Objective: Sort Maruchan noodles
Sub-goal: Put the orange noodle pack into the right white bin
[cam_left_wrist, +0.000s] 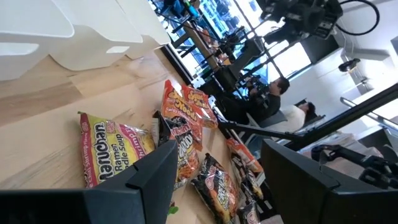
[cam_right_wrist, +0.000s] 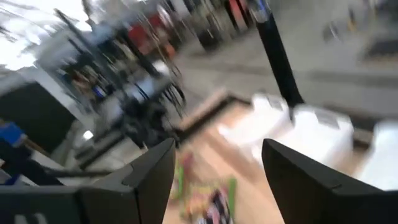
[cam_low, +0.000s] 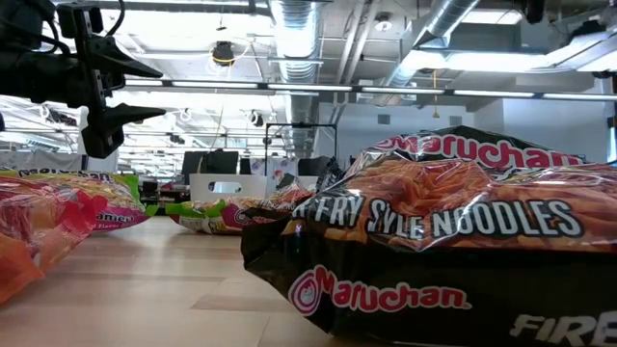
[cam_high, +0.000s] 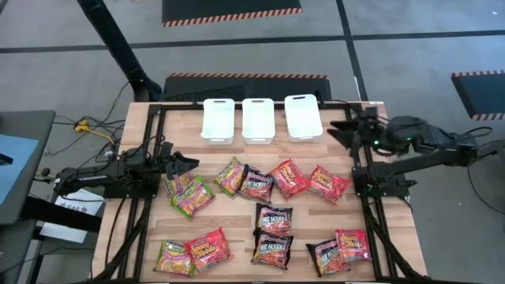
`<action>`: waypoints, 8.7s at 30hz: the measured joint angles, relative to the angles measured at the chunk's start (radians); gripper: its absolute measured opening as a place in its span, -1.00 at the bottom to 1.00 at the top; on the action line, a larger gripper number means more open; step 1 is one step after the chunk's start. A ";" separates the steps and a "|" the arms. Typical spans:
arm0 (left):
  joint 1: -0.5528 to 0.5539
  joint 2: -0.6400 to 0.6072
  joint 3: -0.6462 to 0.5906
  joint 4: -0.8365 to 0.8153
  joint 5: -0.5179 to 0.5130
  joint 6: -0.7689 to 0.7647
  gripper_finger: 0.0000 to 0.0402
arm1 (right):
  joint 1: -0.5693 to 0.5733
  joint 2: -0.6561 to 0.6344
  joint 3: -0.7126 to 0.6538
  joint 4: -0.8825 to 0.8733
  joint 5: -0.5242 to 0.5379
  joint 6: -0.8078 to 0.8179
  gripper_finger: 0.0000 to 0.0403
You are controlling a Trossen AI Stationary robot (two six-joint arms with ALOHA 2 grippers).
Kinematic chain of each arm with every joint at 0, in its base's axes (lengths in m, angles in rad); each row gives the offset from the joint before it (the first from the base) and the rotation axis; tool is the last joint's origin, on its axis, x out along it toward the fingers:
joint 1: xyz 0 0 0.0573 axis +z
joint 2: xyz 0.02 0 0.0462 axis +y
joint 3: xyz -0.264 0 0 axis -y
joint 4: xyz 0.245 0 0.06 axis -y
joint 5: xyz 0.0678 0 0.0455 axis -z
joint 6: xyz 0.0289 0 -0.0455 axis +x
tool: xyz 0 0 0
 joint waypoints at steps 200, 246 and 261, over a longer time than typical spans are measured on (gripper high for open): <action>0.000 0.000 0.008 -0.016 -0.062 -0.007 0.08 | -0.724 1.205 0.519 -0.329 0.193 -1.428 -0.98; 0.000 0.000 0.014 -0.027 -0.065 0.008 0.08 | -0.716 1.205 0.519 -0.423 0.093 -1.225 -0.75; 0.000 0.000 0.014 -0.026 -0.065 0.002 0.08 | -0.700 1.224 0.521 -0.481 0.056 -0.971 -0.74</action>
